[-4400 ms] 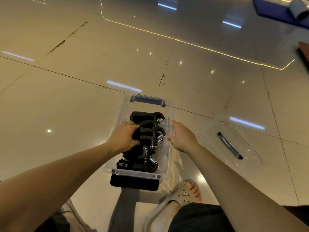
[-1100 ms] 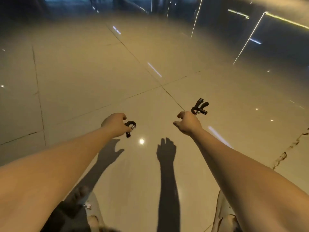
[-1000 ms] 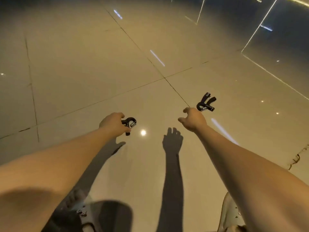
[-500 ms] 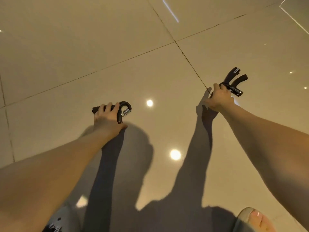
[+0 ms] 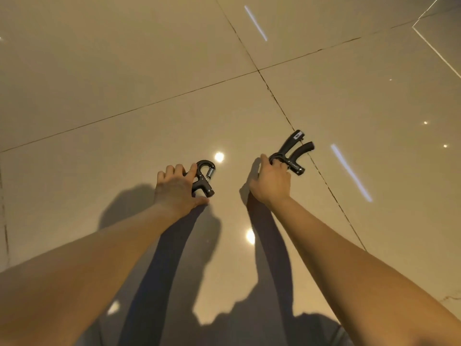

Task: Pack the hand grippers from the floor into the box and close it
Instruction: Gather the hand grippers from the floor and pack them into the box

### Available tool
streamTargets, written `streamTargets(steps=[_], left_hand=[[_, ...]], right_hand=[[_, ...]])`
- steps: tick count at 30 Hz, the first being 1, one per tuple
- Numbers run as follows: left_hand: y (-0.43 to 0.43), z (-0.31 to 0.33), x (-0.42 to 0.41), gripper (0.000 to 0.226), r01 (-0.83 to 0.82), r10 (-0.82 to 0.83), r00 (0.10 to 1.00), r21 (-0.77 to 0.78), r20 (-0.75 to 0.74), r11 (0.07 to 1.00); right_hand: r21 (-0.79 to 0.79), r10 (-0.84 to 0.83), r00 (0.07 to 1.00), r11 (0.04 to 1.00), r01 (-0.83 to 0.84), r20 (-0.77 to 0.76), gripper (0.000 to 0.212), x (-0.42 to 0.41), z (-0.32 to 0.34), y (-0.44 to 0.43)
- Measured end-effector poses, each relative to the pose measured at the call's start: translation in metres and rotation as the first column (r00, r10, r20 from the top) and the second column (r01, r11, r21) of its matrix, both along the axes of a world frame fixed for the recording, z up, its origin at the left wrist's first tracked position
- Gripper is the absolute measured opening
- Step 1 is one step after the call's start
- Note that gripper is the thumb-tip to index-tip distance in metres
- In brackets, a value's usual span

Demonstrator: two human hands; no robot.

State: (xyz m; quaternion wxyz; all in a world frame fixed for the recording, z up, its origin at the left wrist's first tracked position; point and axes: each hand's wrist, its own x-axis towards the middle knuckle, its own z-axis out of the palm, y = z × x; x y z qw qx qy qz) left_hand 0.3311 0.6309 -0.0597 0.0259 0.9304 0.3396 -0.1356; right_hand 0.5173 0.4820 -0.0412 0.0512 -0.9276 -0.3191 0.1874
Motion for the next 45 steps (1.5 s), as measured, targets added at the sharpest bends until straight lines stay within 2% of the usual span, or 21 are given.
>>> streamTargets(steps=[3, 4, 5, 7, 10, 11, 13, 15, 18, 23, 27, 33, 39, 45], left_hand=[[0.003, 0.0, -0.012, 0.088, -0.041, 0.043, 0.999, -0.073, 0.03, 0.996], [0.004, 0.0, -0.016, 0.081, -0.077, 0.082, 0.996, -0.104, 0.047, 0.992], [0.005, -0.001, -0.021, 0.075, -0.111, 0.121, 0.99, -0.135, 0.068, 0.985], [0.003, -0.002, -0.03, 0.065, -0.152, 0.177, 0.977, -0.199, 0.116, 0.968], [-0.002, -0.006, -0.044, 0.062, -0.159, 0.228, 0.946, -0.283, 0.229, 0.946], [-0.003, -0.007, -0.049, 0.061, -0.154, 0.24, 0.933, -0.305, 0.267, 0.94], [-0.005, -0.008, -0.057, 0.06, -0.126, 0.241, 0.912, -0.333, 0.332, 0.935], [-0.008, -0.006, -0.061, 0.062, -0.112, 0.253, 0.888, -0.352, 0.385, 0.929], [-0.011, -0.001, -0.065, 0.062, -0.148, 0.323, 0.861, -0.413, 0.393, 0.898], [-0.026, 0.007, -0.073, 0.059, -0.187, 0.414, 0.827, -0.507, 0.381, 0.841], [-0.038, 0.017, -0.082, 0.053, -0.217, 0.49, 0.784, -0.571, 0.381, 0.792], [-0.07, 0.041, -0.096, 0.056, -0.228, 0.53, 0.731, -0.577, 0.43, 0.784], [-0.111, 0.08, -0.117, 0.06, -0.22, 0.588, 0.61, -0.6, 0.531, 0.769], [-0.15, 0.151, -0.163, 0.061, -0.2, 0.574, 0.524, -0.564, 0.63, 0.801]], right_hand=[[0.107, 0.076, 0.996, 0.991, -0.081, 0.055, 0.026, -0.004, 0.003, 0.005], [0.125, 0.09, 0.991, 0.987, -0.102, 0.098, 0.024, 0.004, 0.005, 0.005], [0.115, 0.124, 0.982, 0.983, -0.141, 0.145, 0.029, 0.018, 0.006, 0.004], [-0.018, 0.29, 0.938, 0.956, -0.292, 0.189, 0.052, 0.054, 0.009, -0.001], [-0.289, 0.557, 0.829, 0.803, -0.521, 0.054, 0.08, 0.103, 0.014, -0.008], [-0.33, 0.592, 0.806, 0.766, -0.552, 0.023, 0.083, 0.111, 0.014, -0.008], [-0.334, 0.616, 0.787, 0.749, -0.572, 0.032, 0.086, 0.112, 0.01, -0.008], [-0.345, 0.617, 0.784, 0.752, -0.562, 0.069, 0.083, 0.105, 0.007, -0.004], [-0.424, 0.606, 0.786, 0.748, -0.511, 0.121, 0.068, 0.096, 0.008, 0.001], [-0.402, 0.482, 0.864, 0.827, -0.392, 0.149, 0.052, 0.077, 0.0, -0.019], [-0.306, 0.399, 0.909, 0.886, -0.348, 0.123, 0.053, 0.044, -0.005, -0.043], [-0.239, 0.275, 0.96, 0.937, -0.256, 0.05, 0.058, -0.016, 0.002, -0.08], [-0.134, 0.155, 0.987, 0.98, -0.149, 0.037, 0.039, -0.057, 0.059, -0.107], [0.006, 0.158, 0.981, 0.987, -0.16, 0.114, 0.039, -0.11, 0.142, -0.133]])
